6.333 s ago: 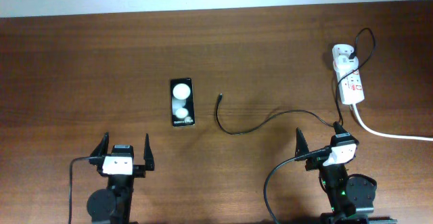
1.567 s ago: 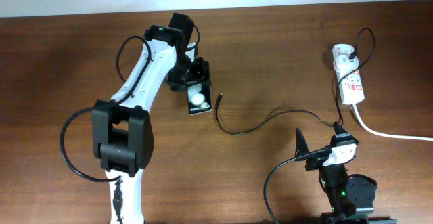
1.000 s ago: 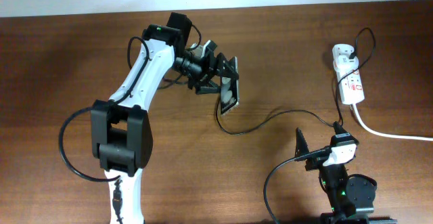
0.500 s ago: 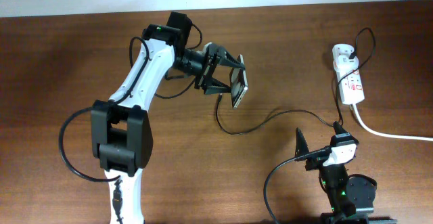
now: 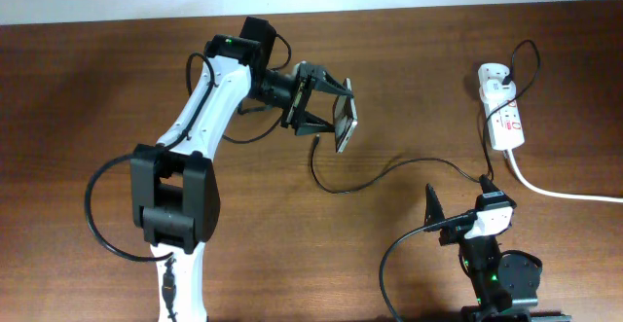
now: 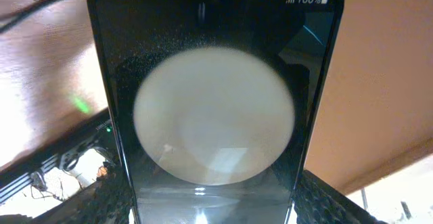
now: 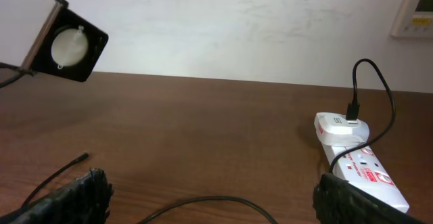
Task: Plug charger to phone and switch on socket
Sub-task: 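Lift the phone with the left gripper and tilt it upright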
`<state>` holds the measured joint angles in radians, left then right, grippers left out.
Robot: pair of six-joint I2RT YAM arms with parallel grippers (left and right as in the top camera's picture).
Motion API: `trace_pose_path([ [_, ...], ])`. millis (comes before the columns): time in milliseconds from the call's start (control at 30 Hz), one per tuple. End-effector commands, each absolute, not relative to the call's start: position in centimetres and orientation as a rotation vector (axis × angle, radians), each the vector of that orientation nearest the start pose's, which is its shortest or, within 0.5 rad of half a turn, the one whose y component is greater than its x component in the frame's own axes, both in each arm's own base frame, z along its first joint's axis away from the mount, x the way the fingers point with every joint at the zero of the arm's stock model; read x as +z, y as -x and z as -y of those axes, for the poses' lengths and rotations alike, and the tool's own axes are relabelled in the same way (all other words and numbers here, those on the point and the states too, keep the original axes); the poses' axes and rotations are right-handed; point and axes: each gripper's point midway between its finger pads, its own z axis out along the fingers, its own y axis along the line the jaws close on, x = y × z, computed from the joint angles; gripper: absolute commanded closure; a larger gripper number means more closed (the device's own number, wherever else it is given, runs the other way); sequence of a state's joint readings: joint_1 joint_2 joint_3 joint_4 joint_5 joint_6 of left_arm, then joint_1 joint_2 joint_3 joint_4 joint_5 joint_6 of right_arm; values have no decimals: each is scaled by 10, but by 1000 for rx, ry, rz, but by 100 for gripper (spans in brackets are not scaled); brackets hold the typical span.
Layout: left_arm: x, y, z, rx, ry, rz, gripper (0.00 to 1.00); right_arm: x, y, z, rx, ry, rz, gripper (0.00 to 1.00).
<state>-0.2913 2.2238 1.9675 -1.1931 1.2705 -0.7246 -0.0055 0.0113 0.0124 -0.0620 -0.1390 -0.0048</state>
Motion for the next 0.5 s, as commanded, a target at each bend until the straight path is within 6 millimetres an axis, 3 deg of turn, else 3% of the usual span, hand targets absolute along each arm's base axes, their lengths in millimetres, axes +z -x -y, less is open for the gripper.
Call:
trace_pose_path([
  [0, 191, -391, 282, -1922, 697, -3014, 79, 160, -245, -25, 110, 120, -1630, 1],
  [167, 192, -393, 283, -1917, 961, -3041, 79, 160, -245, -25, 111, 121, -1630, 1],
  [467, 203, -390, 286, -2013, 1172, -3043, 84, 160, -245, -25, 111, 121, -1630, 1],
])
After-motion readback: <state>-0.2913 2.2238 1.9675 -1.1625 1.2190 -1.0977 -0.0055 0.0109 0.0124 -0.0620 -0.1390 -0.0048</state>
